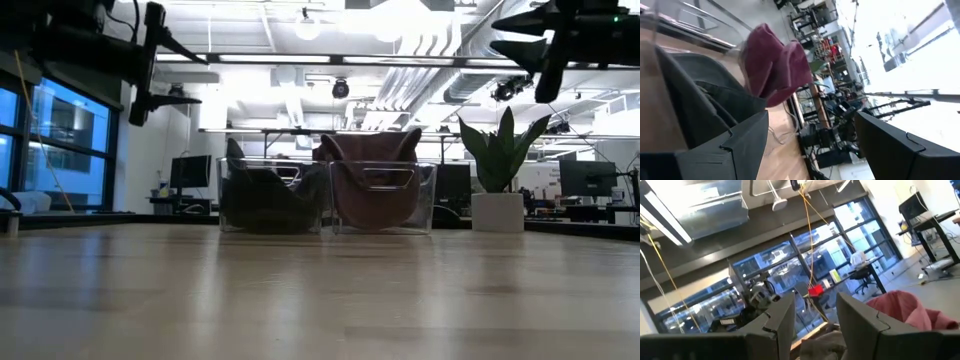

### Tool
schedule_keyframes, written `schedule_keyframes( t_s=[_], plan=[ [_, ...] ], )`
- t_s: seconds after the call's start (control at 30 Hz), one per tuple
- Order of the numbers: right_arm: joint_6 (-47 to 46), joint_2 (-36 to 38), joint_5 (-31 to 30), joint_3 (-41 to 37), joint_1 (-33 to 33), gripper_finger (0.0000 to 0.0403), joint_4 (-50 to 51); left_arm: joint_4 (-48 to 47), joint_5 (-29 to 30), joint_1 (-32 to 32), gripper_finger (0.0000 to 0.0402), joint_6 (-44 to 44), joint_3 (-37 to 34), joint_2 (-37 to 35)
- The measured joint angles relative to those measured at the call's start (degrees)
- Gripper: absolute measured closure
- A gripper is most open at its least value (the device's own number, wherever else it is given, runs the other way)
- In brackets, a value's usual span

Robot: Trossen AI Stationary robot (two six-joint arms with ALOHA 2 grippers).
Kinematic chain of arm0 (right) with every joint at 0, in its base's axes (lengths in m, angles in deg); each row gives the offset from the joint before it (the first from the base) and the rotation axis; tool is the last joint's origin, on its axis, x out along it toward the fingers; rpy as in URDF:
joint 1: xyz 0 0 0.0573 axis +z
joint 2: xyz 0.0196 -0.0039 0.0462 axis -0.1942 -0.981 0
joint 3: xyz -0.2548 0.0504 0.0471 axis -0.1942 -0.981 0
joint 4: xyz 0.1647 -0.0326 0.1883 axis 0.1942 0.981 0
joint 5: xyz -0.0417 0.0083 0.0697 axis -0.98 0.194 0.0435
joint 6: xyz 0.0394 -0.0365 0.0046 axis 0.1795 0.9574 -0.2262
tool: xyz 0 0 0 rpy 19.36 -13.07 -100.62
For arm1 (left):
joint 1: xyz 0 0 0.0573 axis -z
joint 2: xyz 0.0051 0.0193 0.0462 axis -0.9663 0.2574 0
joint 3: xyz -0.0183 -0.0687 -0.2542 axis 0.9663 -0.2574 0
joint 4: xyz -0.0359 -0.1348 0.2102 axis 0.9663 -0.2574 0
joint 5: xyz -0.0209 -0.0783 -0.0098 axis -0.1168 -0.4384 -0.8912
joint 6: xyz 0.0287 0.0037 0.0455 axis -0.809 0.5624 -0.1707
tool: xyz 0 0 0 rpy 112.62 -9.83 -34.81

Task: Pick & Place hat
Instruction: Return to home position

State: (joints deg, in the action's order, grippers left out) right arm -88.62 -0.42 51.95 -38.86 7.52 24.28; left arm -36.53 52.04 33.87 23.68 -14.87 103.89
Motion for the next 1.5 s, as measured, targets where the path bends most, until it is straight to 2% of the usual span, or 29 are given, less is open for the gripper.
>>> schedule_keyframes(
  t_s=[0.23,0.4,0.63,0.73,1.13,1.3,1.5],
  plan=[
    [-0.20,8.61,0.23,2.69,0.00,0.0263,16.70,-1.34,1.27,-0.02,0.0115,-1.03,0.00,0.04],
    [-1.46,10.51,-0.62,2.95,-0.02,0.0263,21.49,-1.40,1.23,0.00,0.0115,-3.76,-0.50,0.04],
    [0.93,8.74,-2.62,2.95,-0.02,0.0263,16.04,14.25,-1.71,-0.02,0.0115,0.47,-8.18,0.04],
    [1.71,8.46,-2.74,2.29,-0.02,0.0263,12.57,18.18,-2.79,-0.02,0.0115,0.81,-10.46,0.04],
    [1.38,8.48,-2.33,-4.64,-0.04,0.0263,2.53,16.38,-1.08,-0.02,0.0115,2.22,-11.47,0.04],
    [0.14,8.46,-2.54,-5.38,-0.04,0.0263,4.46,16.76,1.32,0.00,0.0115,4.28,-12.49,0.04],
    [3.61,8.46,-2.17,-5.38,-0.07,0.0263,5.75,21.50,0.55,0.00,0.0115,6.43,-16.92,0.04]
  ],
)
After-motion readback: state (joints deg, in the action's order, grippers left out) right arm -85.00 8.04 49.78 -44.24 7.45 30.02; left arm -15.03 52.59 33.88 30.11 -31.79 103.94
